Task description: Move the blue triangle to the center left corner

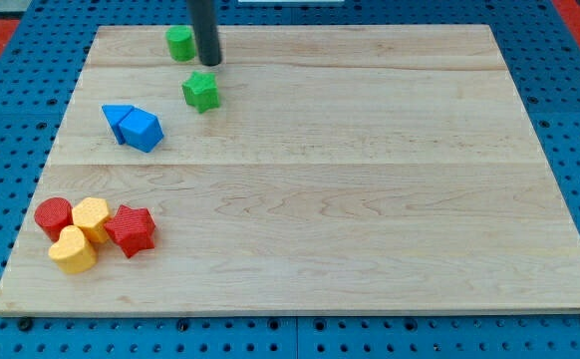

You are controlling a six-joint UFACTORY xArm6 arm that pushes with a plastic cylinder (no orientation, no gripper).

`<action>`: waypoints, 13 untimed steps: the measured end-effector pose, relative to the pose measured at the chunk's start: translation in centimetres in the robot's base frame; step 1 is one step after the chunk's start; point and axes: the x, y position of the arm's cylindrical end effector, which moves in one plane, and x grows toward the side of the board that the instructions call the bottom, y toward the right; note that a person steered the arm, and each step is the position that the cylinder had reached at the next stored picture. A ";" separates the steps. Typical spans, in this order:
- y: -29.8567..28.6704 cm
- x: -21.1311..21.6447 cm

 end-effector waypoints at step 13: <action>1.2 8.9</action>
